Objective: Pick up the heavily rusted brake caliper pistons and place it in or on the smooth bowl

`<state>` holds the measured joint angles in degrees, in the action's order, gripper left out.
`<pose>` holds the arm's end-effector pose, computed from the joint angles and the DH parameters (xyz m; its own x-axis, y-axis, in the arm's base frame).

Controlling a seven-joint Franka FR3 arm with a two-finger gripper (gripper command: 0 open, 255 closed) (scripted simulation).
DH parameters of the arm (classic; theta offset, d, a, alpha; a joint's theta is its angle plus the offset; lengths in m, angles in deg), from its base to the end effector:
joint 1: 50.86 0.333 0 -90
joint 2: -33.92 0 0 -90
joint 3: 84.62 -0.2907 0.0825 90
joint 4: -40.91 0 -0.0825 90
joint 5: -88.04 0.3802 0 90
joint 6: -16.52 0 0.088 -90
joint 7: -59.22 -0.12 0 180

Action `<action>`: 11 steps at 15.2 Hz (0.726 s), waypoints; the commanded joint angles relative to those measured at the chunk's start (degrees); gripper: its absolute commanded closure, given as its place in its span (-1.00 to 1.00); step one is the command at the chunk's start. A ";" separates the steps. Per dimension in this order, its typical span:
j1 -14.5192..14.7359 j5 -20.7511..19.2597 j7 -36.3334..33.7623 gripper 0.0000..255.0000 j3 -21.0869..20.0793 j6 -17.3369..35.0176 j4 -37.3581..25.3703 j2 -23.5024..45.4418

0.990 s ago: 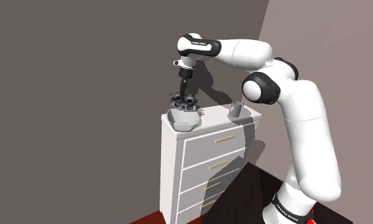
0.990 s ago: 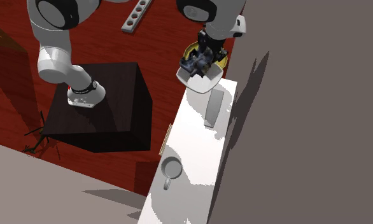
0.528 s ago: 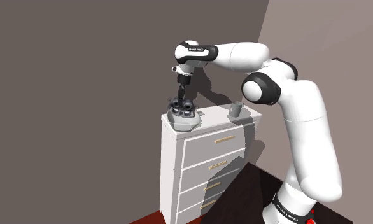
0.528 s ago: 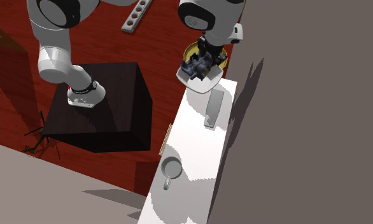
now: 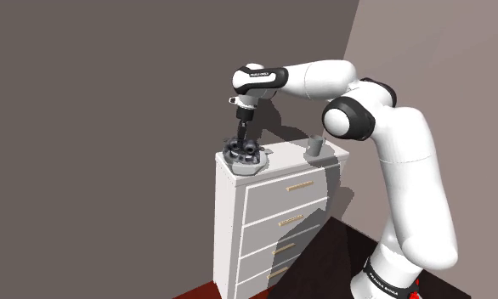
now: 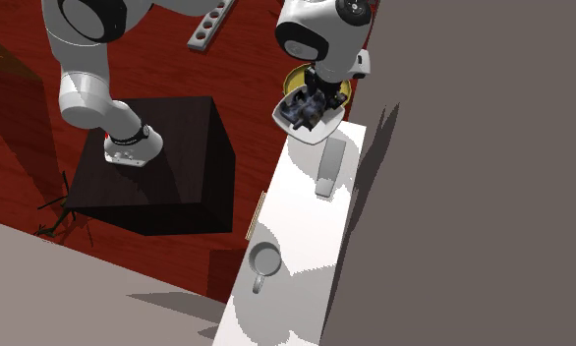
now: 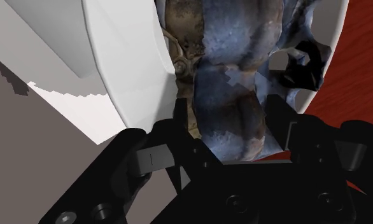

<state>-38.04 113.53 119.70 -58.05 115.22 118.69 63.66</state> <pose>0.6717 -0.0622 0.4057 0.7221 0.6799 0.1275 0.6905 -0.6975 -0.1915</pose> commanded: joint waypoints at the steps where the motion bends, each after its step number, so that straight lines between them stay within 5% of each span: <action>1: -0.02 0.04 0.05 1.00 -0.01 0.17 0.03 0.11; 6: -0.01 0.05 0.05 1.00 0.01 0.17 0.03 0.11; 7: -0.02 0.05 0.07 -1.00 0.01 0.17 0.03 0.11; 11: -0.03 0.06 0.09 -1.00 0.01 0.20 0.04 0.13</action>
<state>-38.07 113.59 119.79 -58.04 115.41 118.73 63.79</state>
